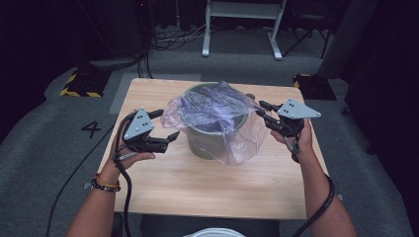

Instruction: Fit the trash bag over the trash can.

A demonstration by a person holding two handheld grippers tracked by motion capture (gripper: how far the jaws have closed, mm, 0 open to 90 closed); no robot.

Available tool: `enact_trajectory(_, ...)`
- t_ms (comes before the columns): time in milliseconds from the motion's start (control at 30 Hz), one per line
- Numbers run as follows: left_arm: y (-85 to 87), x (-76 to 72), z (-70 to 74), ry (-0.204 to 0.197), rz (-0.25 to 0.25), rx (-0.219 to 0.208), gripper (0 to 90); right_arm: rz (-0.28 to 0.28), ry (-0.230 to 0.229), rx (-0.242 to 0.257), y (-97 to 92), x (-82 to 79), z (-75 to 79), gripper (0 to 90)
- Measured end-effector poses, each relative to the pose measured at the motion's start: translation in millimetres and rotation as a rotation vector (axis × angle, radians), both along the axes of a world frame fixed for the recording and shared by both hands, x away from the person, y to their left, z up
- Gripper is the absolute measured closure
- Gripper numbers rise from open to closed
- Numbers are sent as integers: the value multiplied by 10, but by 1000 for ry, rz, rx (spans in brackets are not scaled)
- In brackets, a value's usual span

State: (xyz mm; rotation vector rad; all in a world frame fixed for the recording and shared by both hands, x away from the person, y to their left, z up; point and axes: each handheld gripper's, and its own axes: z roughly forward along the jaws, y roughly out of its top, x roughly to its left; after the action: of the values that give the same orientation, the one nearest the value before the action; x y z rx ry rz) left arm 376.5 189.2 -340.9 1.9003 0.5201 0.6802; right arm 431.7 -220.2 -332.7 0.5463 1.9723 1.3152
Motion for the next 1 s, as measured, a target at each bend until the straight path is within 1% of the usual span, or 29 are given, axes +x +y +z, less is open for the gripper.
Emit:
enact_trajectory(67,-119,32,25,3,-19,15,174,1,6,7,21,20,20,812)
enact_trajectory(100,-157,42,28,-3,-11,27,193,2,9,11,32,27,29,827)
enact_trajectory(133,-205,58,35,-16,8,62,227,4,11,11,41,32,36,838)
enact_trajectory(167,-252,74,41,-31,30,99,287,3,9,9,53,38,45,845)
enact_trajectory(200,-290,92,46,-44,49,128,351,-2,8,7,66,45,55,851)
enact_trajectory(233,-321,121,52,-58,83,151,406,-4,9,5,76,55,65,855)
enact_trajectory(267,-326,141,59,-64,96,157,487,-3,8,6,84,69,76,855)
enact_trajectory(333,-304,190,69,-74,98,145,599,-16,12,8,93,94,88,855)
enact_trajectory(367,-288,215,73,-79,107,139,646,-20,15,10,94,112,92,858)
enact_trajectory(400,-271,242,78,-83,117,137,675,-22,21,14,94,133,95,859)
enact_trajectory(433,-253,266,81,-85,134,132,727,-33,32,15,97,177,98,861)
enact_trajectory(467,-233,286,88,-87,139,128,727,-33,32,15,97,177,98,861)
enact_trajectory(500,-200,318,100,-81,146,108,743,-35,37,13,98,194,100,861)
enact_trajectory(567,-153,381,123,-64,155,84,752,-50,49,8,102,251,100,864)
enact_trajectory(633,-123,462,138,-58,187,82,753,-52,62,15,101,306,101,864)
enact_trajectory(733,-89,569,147,-40,199,68,768,-72,76,9,120,396,93,864)
enact_trajectory(767,-88,595,145,-39,206,73,773,-75,82,10,126,426,87,864)
enact_trajectory(800,-86,627,142,-47,216,85,783,-78,84,6,133,448,84,864)
enact_trajectory(833,-83,658,137,-45,218,85,794,-84,89,2,142,478,80,864)
enact_trajectory(867,-79,700,128,-33,213,87,811,-88,94,3,150,509,76,866)
enact_trajectory(900,-83,720,118,-32,218,91,832,-89,99,0,162,544,71,867)
enact_trajectory(967,-83,771,92,-19,201,96,875,-95,107,-13,186,597,58,867)
enact_trajectory(1000,-91,790,78,-18,200,110,885,-94,111,-15,191,617,51,868)
